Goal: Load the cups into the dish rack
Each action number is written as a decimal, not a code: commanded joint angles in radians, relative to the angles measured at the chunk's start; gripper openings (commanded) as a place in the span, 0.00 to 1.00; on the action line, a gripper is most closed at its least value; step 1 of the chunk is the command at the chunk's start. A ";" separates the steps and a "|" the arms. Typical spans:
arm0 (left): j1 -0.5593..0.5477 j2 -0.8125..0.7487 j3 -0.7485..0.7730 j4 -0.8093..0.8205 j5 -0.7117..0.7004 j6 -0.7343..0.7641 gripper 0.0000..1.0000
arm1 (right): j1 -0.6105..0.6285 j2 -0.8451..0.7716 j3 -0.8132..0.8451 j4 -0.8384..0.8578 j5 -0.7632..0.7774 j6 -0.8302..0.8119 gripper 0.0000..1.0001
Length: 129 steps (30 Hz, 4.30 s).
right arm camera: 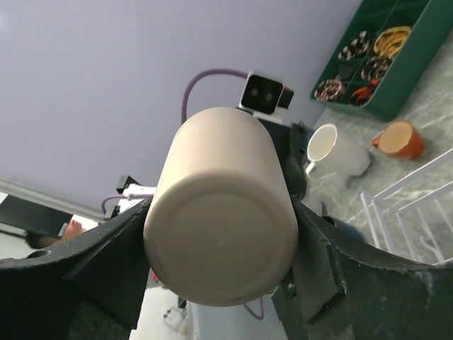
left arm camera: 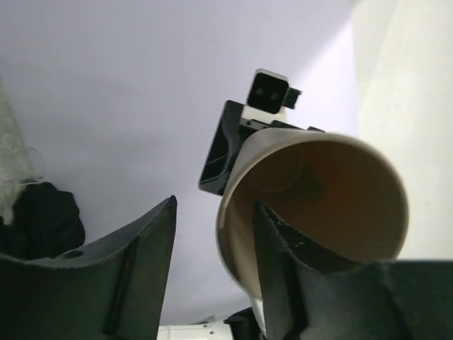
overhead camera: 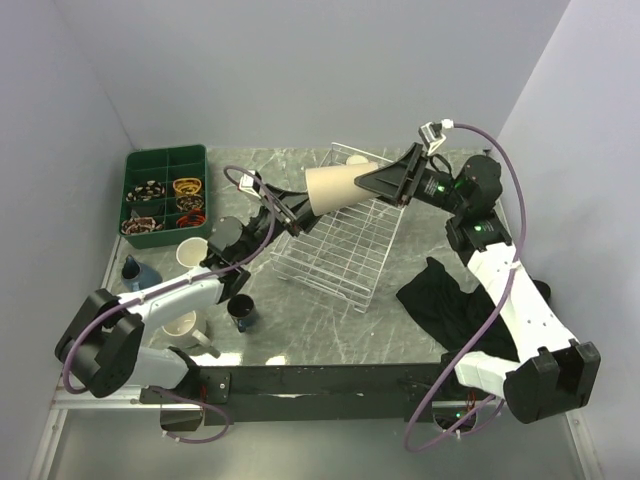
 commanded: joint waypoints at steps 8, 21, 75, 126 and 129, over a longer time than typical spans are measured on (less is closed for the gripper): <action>-0.003 -0.240 0.024 -0.425 -0.069 0.308 0.92 | -0.142 -0.030 0.116 -0.190 -0.035 -0.447 0.00; 0.007 -0.680 0.107 -1.182 -0.432 0.878 0.96 | -0.115 0.177 0.415 -0.722 0.285 -1.186 0.00; 0.007 -0.986 -0.056 -1.442 -0.504 0.770 0.96 | -0.063 0.860 0.876 -0.928 0.718 -1.453 1.00; 0.432 0.025 0.367 -1.656 -0.588 0.931 0.93 | -0.394 -0.263 -0.298 -0.572 -0.147 -1.342 1.00; 0.432 0.083 0.383 -1.669 -0.639 0.949 0.88 | -0.397 -0.266 -0.295 -0.571 -0.147 -1.336 1.00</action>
